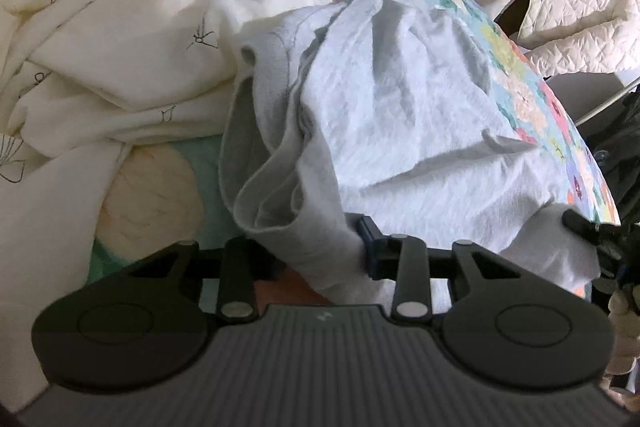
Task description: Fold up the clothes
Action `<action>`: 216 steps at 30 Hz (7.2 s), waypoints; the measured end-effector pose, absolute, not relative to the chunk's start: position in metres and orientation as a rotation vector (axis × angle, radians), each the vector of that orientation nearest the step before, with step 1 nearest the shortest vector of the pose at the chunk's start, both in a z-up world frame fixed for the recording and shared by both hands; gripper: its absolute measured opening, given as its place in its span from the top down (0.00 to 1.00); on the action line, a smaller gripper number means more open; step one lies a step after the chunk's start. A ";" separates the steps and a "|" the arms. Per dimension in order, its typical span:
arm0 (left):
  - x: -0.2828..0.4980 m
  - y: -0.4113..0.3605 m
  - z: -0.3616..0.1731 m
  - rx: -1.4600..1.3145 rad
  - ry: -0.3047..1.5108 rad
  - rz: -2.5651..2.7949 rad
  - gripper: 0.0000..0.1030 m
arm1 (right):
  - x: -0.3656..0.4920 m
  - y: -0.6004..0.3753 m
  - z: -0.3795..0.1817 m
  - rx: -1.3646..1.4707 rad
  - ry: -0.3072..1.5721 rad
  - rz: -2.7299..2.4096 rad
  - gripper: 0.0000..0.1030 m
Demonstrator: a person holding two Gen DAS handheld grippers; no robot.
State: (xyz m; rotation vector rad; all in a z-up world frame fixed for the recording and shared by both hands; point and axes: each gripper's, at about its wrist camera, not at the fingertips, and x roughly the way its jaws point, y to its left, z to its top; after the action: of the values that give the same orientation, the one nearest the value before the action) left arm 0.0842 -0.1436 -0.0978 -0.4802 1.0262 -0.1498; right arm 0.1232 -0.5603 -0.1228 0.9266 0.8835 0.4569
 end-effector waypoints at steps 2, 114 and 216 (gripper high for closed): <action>0.087 -0.140 -0.100 -0.508 1.034 -0.131 0.60 | 0.119 -0.561 -0.124 0.907 0.900 0.438 0.88; 0.347 -0.257 -0.096 0.157 0.871 -0.488 0.73 | 0.129 -0.575 -0.119 0.382 0.823 0.297 0.41; 0.025 -0.128 -0.063 -0.125 0.801 -0.486 0.38 | -0.040 -0.525 -0.068 0.547 0.725 0.325 0.39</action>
State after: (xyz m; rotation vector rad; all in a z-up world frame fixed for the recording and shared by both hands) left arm 0.0246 -0.1282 -0.0635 -0.1246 0.8012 -0.4856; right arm -0.0395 -0.5250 -0.0678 0.5475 0.7247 0.3254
